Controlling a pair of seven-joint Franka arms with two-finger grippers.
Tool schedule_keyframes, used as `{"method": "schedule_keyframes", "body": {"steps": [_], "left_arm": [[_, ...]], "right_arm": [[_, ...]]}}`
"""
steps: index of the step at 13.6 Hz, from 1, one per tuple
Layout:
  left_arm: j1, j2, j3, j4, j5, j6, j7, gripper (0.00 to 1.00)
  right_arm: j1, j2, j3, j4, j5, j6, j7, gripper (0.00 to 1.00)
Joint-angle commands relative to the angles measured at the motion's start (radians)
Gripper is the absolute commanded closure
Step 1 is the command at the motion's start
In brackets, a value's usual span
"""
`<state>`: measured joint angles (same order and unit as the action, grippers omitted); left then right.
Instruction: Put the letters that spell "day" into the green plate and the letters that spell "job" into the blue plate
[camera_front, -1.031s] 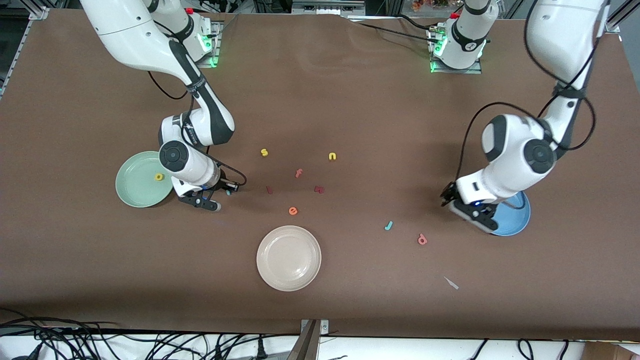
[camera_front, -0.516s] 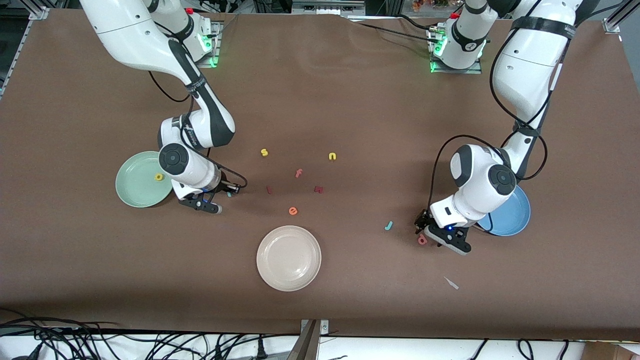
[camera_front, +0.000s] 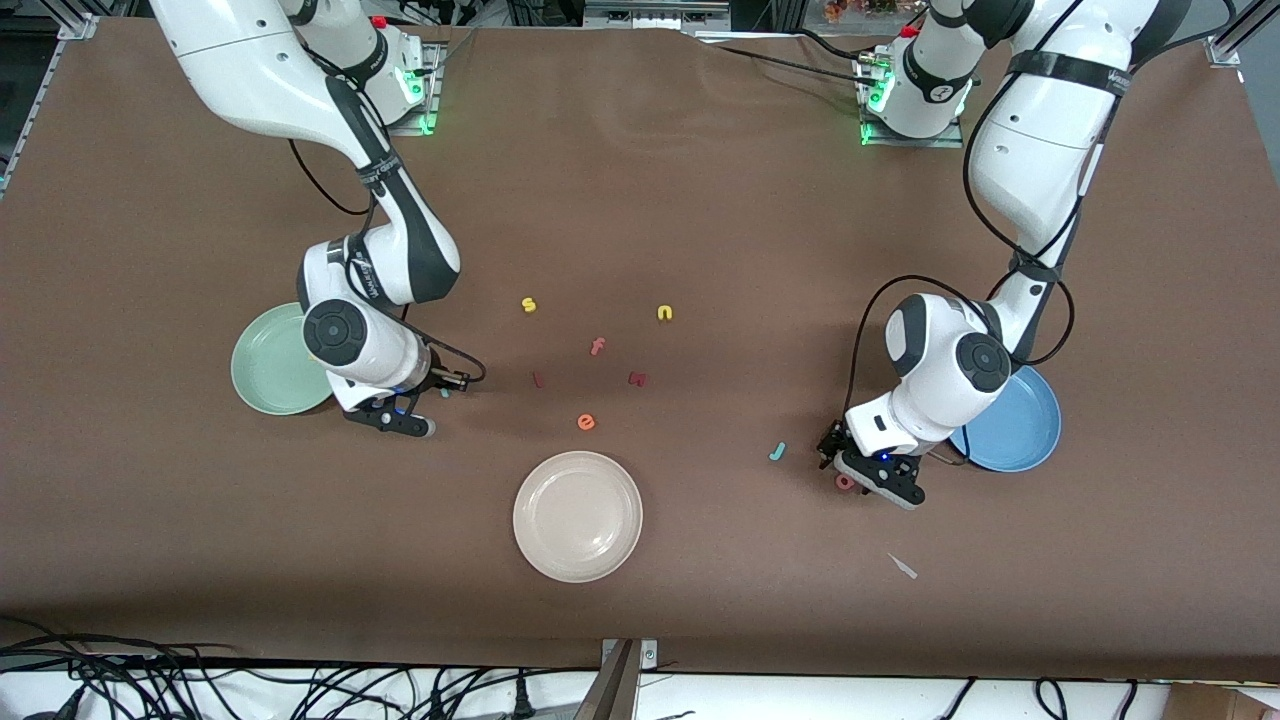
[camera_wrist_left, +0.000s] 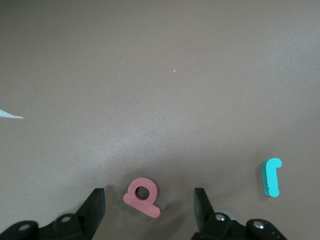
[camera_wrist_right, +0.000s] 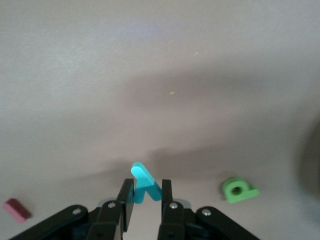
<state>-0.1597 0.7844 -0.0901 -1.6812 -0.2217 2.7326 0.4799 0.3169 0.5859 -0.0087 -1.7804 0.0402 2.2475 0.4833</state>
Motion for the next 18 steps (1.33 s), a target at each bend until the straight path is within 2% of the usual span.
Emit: {"method": "schedule_keyframes", "body": {"steps": [1,2,3,7,9,11,13,16,18], "left_arm": [[-0.012,0.010,0.010,0.014,-0.038,0.007,0.029,0.38],[-0.012,0.010,0.010,0.015,-0.038,0.007,0.031,0.56],[-0.012,0.010,0.010,0.015,-0.036,0.007,0.032,0.63],[-0.012,0.018,0.010,0.015,-0.038,0.007,0.031,0.64],[-0.012,0.018,0.010,0.015,-0.037,0.007,0.031,0.64],[-0.012,0.015,0.010,0.015,-0.039,0.007,0.031,0.67],[-0.011,0.006,0.010,0.012,-0.039,0.004,0.028,0.76],[-0.009,-0.037,0.010,-0.023,-0.041,-0.014,0.014,0.77],[-0.001,-0.063,0.010,-0.035,-0.041,-0.049,0.019,0.77]], "right_arm": [[-0.001,-0.009,-0.042,0.032,-0.014,-0.072,-0.099,0.95],[-0.001,-0.017,-0.049,0.032,-0.016,-0.100,-0.132,0.95],[-0.001,-0.029,-0.075,0.032,-0.016,-0.117,-0.170,0.95],[-0.001,-0.054,-0.129,0.013,-0.016,-0.147,-0.307,0.94],[-0.001,-0.087,-0.161,-0.032,-0.017,-0.152,-0.359,0.94],[-0.001,-0.126,-0.209,-0.094,-0.017,-0.141,-0.444,0.94],[-0.001,-0.144,-0.250,-0.126,-0.017,-0.138,-0.524,0.94],[-0.001,-0.216,-0.281,-0.267,-0.017,-0.025,-0.599,0.94],[-0.001,-0.230,-0.309,-0.341,-0.014,0.082,-0.669,0.93]]}}
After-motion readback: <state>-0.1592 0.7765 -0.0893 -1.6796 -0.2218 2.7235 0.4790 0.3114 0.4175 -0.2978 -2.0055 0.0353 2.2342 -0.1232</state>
